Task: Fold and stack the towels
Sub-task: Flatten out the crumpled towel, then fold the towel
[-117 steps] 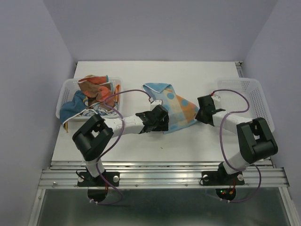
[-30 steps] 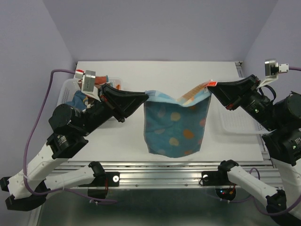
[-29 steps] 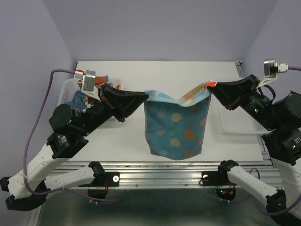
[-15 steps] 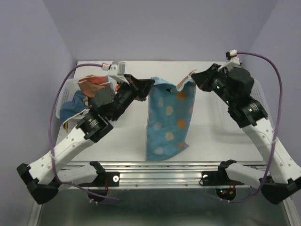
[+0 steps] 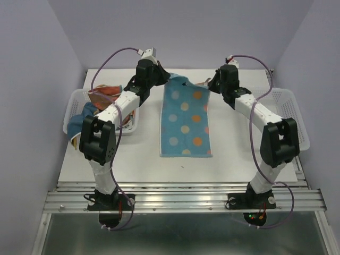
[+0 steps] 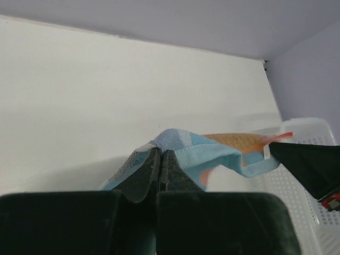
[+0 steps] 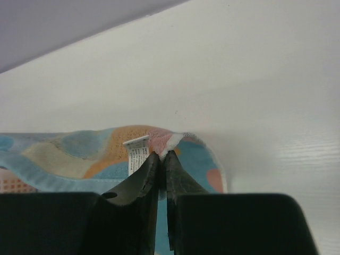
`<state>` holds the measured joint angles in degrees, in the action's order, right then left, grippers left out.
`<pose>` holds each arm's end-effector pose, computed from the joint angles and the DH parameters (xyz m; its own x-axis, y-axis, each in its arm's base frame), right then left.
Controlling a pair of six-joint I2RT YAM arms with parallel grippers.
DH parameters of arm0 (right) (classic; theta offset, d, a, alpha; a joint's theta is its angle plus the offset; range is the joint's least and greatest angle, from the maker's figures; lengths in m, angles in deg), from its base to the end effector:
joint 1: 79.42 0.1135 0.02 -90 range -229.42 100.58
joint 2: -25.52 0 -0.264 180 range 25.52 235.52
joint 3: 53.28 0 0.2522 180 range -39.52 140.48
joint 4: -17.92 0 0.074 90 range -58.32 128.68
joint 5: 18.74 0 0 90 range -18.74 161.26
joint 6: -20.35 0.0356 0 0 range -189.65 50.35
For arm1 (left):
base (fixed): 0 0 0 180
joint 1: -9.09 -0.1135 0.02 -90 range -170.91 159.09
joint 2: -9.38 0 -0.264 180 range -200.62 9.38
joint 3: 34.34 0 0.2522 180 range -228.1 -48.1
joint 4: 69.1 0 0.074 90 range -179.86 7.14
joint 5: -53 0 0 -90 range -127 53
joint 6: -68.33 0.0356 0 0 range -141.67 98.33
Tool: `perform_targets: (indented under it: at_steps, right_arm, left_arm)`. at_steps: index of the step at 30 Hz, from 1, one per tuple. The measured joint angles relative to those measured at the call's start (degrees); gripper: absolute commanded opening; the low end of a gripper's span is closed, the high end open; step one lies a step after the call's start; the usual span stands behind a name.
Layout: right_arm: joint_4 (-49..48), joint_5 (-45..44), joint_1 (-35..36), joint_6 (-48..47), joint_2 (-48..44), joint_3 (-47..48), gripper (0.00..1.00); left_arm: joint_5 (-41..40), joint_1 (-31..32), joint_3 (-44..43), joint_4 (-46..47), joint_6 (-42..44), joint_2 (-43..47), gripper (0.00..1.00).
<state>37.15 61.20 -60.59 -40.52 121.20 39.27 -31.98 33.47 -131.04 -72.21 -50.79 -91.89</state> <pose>0.3795 0.1228 0.3209 -0.3948 0.3718 -0.8402 0.0312 0.9194 0.3921 0.3917 -0.1809 0.3377 -0.3449 -0.3759 -0.8601 0.3690 0.7882 -0.4925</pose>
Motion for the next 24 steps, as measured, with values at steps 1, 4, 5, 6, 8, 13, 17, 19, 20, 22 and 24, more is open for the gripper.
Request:
perform_targets:
  at_steps: [1,4,5,6,8,13,17,19,20,22,24]
  right_arm:
    - [-1.2,0.8,-1.3,-0.3,4.2,1.4,0.01]
    - [-3.0,2.6,-3.2,-0.8,10.6,4.0,0.01]
    - [-3.3,3.2,-3.8,-0.9,12.7,4.8,0.01]
    - [-3.4,3.7,-4.2,-0.9,13.9,5.5,0.01]
    - [-3.4,4.6,-4.3,-1.1,15.2,6.3,0.01]
    - [-3.2,6.8,-4.2,-0.9,14.9,6.2,0.01]
    - [-3.1,9.2,-4.2,0.5,11.1,1.7,0.01]
    - [-2.9,10.8,-4.2,1.7,7.3,-3.3,0.01]
    - [-2.6,11.4,-3.9,2.2,5.4,-5.2,0.01]
    - [-2.9,11.9,-3.2,3.1,2.4,-9.1,0.01]
    - [-2.9,12.0,-2.0,3.8,-1.0,-13.4,0.01]
  left_arm:
    - [1.6,-0.9,-3.7,0.1,0.1,-3.7,0.00]
    - [3.6,-2.7,-8.5,0.8,0.1,-9.5,0.00]
    - [4.3,-3.2,-9.4,0.9,0.1,-11.1,0.00]
    - [5.1,-3.6,-9.6,0.8,0.1,-12.2,0.00]
    - [5.6,-4.0,-9.7,0.3,0.1,-13.5,0.00]
    - [6.1,-4.3,-7.4,0.6,0.1,-13.3,0.00]
    - [6.6,-4.2,3.8,3.4,-1.0,-7.7,0.00]
    - [7.1,-4.2,10.3,3.6,-2.0,-3.8,0.00]
    - [7.1,-4.0,12.6,4.1,-2.3,-2.3,0.00]
    - [7.0,-3.4,17.4,4.5,-3.0,1.2,0.00]
    - [6.8,-2.8,20.4,5.2,-3.4,3.7,0.00]
